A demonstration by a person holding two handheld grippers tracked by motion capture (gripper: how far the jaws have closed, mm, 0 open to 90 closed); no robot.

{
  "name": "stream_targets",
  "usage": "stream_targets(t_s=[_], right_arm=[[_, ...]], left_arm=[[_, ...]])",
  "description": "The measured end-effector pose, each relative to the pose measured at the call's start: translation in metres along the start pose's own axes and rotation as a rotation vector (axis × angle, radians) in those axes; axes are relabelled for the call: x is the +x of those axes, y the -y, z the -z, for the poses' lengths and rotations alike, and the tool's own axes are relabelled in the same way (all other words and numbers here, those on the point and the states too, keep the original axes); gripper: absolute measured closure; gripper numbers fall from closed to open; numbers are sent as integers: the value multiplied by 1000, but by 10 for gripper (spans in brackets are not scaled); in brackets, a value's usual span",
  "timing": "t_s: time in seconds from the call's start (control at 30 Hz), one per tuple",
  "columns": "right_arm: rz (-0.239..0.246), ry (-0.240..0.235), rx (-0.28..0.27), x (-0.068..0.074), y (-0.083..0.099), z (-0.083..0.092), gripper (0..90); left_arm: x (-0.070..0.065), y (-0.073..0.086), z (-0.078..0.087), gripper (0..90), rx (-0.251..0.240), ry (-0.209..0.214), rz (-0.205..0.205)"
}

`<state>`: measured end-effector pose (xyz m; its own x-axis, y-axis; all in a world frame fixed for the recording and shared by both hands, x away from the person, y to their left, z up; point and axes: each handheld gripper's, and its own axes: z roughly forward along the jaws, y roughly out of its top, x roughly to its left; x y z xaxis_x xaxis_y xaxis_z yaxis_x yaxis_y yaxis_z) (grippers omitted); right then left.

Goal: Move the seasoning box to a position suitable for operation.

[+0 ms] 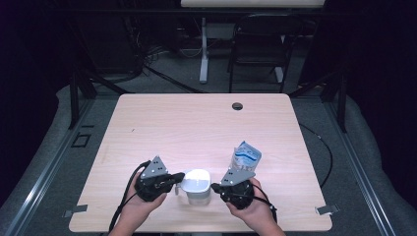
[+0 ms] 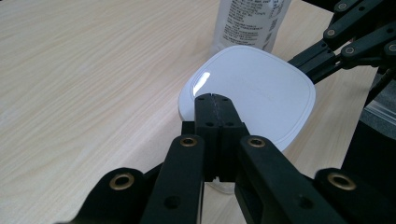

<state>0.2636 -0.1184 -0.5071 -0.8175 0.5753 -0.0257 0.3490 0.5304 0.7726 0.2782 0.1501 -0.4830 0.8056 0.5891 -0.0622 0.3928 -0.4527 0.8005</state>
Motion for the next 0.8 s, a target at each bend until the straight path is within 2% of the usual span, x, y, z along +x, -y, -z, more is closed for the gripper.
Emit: stream_targets(t_s=[0.8], right_arm=[[15, -2, -15, 1, -2, 3, 900]], left_arm=[[1, 1, 0, 900, -3, 3, 9]])
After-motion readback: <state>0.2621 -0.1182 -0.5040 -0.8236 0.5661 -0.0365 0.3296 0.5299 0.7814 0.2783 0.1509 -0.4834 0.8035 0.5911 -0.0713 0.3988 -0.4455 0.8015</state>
